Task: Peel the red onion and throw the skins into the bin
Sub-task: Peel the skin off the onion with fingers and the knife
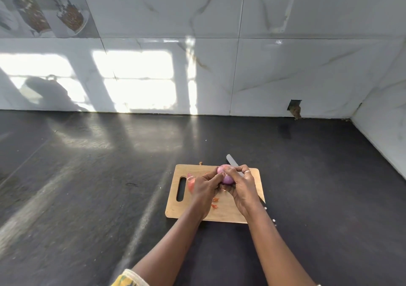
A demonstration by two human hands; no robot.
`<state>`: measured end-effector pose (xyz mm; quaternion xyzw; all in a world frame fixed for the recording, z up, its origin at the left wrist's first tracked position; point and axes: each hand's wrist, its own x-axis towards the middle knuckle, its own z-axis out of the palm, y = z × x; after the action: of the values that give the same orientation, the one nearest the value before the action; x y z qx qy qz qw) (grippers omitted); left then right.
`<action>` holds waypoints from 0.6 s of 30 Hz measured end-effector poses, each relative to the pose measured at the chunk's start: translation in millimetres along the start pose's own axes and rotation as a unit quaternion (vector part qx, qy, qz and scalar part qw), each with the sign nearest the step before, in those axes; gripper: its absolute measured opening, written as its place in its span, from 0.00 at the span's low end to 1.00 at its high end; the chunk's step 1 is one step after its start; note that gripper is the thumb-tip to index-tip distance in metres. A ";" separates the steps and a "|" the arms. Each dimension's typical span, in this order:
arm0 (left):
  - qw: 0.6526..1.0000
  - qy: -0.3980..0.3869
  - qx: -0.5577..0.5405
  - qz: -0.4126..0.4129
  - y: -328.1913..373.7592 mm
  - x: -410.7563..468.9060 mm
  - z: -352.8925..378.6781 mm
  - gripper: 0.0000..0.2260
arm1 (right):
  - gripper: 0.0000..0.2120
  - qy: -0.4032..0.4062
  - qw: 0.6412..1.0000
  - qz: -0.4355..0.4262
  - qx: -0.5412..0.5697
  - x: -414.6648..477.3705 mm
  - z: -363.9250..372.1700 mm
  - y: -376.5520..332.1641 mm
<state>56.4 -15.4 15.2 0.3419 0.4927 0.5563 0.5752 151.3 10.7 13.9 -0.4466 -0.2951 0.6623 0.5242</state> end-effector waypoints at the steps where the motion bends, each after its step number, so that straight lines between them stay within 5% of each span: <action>1: 1.000 0.002 0.004 0.001 -0.1 -0.1 -0.3 0.07 | 0.09 -0.001 1.000 -0.002 -0.002 -0.4 0.6 -0.4; 10: 0.999 0.002 0.040 0.022 -3.8 0.3 -1.4 0.11 | 0.09 -0.003 1.000 -0.015 -0.009 -1.2 -1.0 1.0; 18: 0.978 0.015 0.192 0.080 -5.9 4.6 -5.2 0.11 | 0.09 0.007 1.000 -0.014 -0.009 -1.4 -3.0 1.1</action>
<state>52.8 -12.6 7.3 0.4761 0.5695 0.5008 0.4452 153.6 8.9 12.1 -0.4522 -0.3036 0.6491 0.5310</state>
